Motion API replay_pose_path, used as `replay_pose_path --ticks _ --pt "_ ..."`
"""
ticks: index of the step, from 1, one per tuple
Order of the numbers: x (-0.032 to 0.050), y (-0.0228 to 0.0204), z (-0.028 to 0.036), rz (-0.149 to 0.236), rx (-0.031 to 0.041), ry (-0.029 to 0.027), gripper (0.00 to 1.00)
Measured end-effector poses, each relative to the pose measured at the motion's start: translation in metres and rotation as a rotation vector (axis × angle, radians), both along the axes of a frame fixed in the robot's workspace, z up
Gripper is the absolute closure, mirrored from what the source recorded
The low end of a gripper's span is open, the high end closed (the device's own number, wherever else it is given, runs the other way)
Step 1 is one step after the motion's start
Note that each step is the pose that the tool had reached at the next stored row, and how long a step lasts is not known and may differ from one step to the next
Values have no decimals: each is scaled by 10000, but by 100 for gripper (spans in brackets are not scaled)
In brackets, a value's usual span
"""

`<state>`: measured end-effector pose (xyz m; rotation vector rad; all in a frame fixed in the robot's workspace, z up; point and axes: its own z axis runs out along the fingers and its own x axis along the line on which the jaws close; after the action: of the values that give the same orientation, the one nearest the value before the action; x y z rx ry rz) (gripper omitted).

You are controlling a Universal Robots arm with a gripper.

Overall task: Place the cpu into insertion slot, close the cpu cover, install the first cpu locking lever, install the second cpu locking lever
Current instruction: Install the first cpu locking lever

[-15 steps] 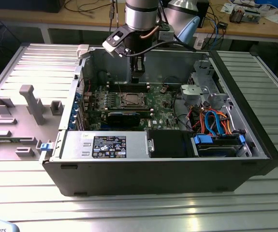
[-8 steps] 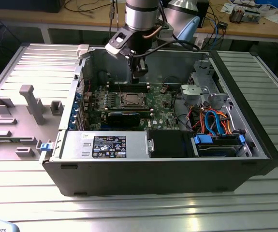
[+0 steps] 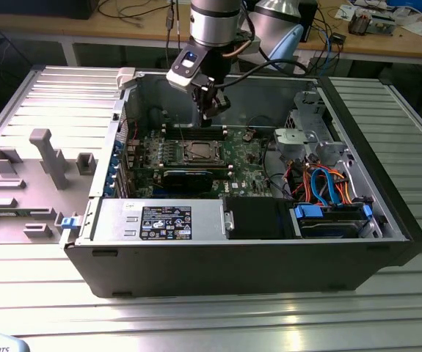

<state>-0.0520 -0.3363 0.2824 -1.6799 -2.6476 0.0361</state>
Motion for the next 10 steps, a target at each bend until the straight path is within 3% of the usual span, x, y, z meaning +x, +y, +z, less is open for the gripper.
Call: replay_pose_path --ticks 10 --pt "0 0 0 1169 0 0 89"
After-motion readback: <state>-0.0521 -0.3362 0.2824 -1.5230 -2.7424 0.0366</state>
